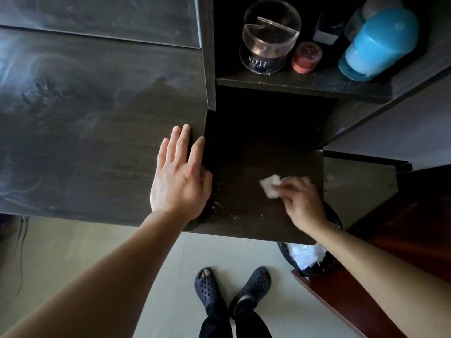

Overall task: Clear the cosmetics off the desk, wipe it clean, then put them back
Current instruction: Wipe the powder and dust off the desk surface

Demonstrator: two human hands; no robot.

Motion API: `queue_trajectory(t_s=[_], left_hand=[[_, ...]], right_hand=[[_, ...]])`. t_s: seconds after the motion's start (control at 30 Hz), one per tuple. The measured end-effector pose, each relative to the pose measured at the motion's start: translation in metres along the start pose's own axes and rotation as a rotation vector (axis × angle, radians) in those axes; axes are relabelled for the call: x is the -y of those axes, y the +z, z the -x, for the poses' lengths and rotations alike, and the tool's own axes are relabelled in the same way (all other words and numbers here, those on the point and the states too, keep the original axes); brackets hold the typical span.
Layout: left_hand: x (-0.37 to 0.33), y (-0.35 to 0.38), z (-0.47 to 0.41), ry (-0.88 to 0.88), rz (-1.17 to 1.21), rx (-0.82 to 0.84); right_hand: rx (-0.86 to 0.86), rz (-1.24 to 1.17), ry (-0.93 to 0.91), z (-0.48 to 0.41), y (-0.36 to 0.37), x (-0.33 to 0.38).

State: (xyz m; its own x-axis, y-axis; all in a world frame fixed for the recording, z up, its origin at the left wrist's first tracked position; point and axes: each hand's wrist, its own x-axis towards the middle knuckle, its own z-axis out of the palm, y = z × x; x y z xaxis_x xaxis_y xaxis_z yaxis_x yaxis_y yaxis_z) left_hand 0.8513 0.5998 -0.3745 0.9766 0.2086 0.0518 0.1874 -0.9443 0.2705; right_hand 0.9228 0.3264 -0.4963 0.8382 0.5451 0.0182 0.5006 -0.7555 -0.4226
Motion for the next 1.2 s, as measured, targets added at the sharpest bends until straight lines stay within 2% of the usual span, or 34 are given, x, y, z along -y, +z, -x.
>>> queue_trajectory(t_s=[0.03, 0.1, 0.17, 0.23, 0.3, 0.37, 0.4, 0.47, 0.53, 0.57, 0.6, 0.67, 0.77, 0.8, 0.9, 1.03, 1.1, 1.2], left_hand=[[0.001, 0.0, 0.0, 0.001, -0.003, -0.002], [0.002, 0.002, -0.001, 0.006, -0.005, -0.001], [0.003, 0.004, 0.0, 0.01, 0.0, 0.004], [0.004, 0.005, 0.001, 0.013, 0.01, 0.004], [0.005, 0.005, 0.0, 0.017, 0.009, -0.007], [0.004, 0.006, 0.0, 0.024, 0.013, -0.011], [0.004, 0.006, 0.001, 0.029, 0.02, -0.012], [0.004, 0.006, 0.001, 0.031, 0.036, -0.027], [0.005, 0.007, 0.001, 0.024, 0.061, -0.049], [0.005, 0.007, 0.001, 0.02, 0.085, -0.064], [0.006, 0.007, 0.002, 0.021, 0.112, -0.073], [0.013, 0.005, 0.011, 0.046, 0.134, -0.063], [0.045, -0.007, 0.034, 0.029, 0.076, -0.078], [0.057, -0.012, 0.043, -0.006, 0.057, -0.089], [0.079, -0.024, 0.06, -0.074, 0.008, -0.139], [0.084, -0.02, 0.06, -0.067, -0.04, -0.145], [0.085, -0.018, 0.061, -0.074, -0.053, -0.129], [0.085, -0.018, 0.065, -0.078, -0.069, -0.103]], right_hand=[[-0.093, 0.072, 0.12, -0.003, -0.008, -0.012], [-0.195, 0.046, 0.327, 0.002, -0.011, -0.007], [-0.162, -0.077, 0.437, 0.019, 0.011, 0.034], [-0.061, -0.166, 0.341, 0.047, 0.04, 0.087], [0.057, -0.222, 0.151, 0.075, 0.056, 0.116], [0.115, -0.248, 0.075, 0.083, 0.048, 0.1], [0.092, -0.229, 0.107, 0.08, 0.039, 0.084], [-0.044, -0.146, 0.285, 0.073, 0.017, 0.049], [-0.188, -0.092, 0.575, 0.068, 0.0, 0.021], [-0.233, -0.06, 0.698, 0.066, -0.001, 0.019], [-0.246, -0.038, 0.743, 0.066, 0.003, 0.026], [-0.179, -0.059, 0.618, 0.065, 0.021, 0.062], [0.072, -0.18, 0.195, 0.057, 0.046, 0.114], [0.102, -0.216, 0.136, 0.043, 0.046, 0.12], [0.038, -0.151, 0.221, -0.019, 0.041, 0.104], [-0.031, -0.09, 0.34, -0.09, 0.048, 0.099], [0.058, -0.099, 0.25, -0.08, 0.06, 0.127], [0.252, -0.119, 0.08, -0.009, 0.073, 0.146]])
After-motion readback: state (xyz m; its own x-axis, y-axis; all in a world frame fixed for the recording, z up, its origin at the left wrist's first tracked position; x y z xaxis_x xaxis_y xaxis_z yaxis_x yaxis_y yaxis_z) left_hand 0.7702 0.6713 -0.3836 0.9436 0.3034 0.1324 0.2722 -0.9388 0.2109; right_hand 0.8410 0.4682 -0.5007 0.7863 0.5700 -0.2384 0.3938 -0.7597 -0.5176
